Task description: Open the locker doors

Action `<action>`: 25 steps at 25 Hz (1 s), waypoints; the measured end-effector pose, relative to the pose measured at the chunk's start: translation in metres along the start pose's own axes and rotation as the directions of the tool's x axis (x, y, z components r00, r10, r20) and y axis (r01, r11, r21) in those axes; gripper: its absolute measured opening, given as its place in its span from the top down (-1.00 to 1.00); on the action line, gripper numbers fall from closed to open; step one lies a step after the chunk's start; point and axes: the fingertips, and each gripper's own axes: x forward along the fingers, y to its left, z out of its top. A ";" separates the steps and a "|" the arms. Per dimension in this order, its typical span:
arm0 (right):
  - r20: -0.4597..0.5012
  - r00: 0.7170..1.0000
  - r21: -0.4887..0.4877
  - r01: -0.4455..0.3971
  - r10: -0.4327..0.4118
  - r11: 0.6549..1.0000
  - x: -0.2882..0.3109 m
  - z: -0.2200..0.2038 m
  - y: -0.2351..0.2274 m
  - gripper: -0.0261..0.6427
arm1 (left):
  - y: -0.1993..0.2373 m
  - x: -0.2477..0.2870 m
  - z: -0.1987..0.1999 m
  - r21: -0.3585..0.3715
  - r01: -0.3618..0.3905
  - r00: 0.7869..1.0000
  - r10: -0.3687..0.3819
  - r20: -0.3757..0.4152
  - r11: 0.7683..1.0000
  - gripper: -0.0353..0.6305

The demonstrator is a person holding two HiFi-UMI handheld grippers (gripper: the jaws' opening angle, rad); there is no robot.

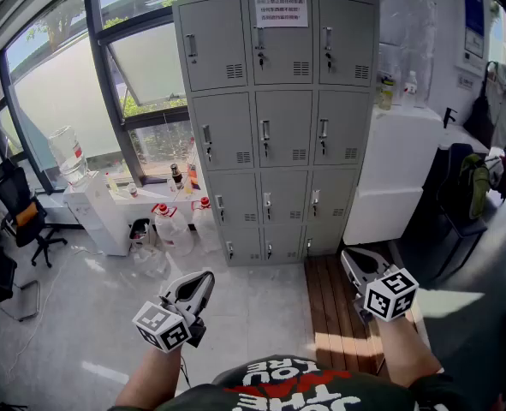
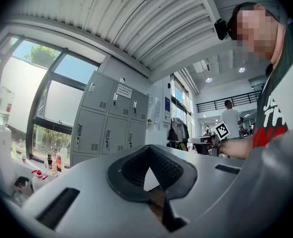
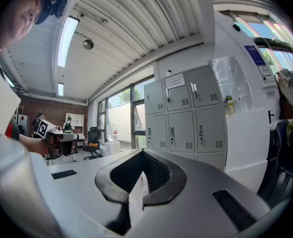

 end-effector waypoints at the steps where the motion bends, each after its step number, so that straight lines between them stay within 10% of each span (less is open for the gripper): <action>1: -0.001 1.000 0.000 -0.001 0.001 1.000 0.001 0.000 -0.001 0.83 | 0.001 0.001 -0.001 0.005 0.004 1.000 -0.004 -0.001 1.000 0.88; 25: 0.019 0.995 0.016 -0.096 0.096 0.995 0.021 0.036 -0.097 0.83 | -0.046 0.124 0.003 -0.034 0.004 1.000 -0.003 0.021 0.999 0.88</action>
